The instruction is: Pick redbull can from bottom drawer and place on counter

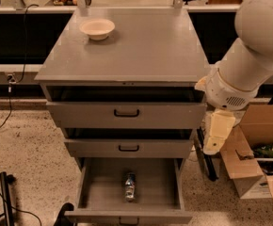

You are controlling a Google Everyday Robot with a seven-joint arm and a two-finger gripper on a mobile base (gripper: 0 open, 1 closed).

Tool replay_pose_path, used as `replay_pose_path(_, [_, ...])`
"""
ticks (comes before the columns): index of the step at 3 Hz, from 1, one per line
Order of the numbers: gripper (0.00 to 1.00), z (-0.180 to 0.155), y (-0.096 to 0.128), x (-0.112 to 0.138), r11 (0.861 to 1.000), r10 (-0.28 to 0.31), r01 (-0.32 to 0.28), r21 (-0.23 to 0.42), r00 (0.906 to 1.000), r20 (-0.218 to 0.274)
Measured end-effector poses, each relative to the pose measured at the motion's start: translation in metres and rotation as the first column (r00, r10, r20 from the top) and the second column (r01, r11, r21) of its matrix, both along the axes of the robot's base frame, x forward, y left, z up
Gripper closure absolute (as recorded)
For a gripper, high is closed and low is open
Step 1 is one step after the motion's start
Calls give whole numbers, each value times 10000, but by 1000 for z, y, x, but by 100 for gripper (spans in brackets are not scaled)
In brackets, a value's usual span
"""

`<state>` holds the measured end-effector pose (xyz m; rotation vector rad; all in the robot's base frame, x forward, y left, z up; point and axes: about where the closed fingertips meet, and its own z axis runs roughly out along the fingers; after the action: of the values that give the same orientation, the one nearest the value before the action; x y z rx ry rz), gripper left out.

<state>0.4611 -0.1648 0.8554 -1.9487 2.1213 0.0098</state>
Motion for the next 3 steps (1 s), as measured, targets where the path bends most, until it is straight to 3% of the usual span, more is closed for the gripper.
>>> replay_pose_path(1, [0,-12,12,-8,9930,1183,-1185,9,9912,-588])
replay_pose_path(2, [0,-45,44,-45,9138,4047,-4015,620,8865,-2244])
replay_pose_path(3, [0,-54,52,-60,7978,5942,-6015,417,7727,-2235])
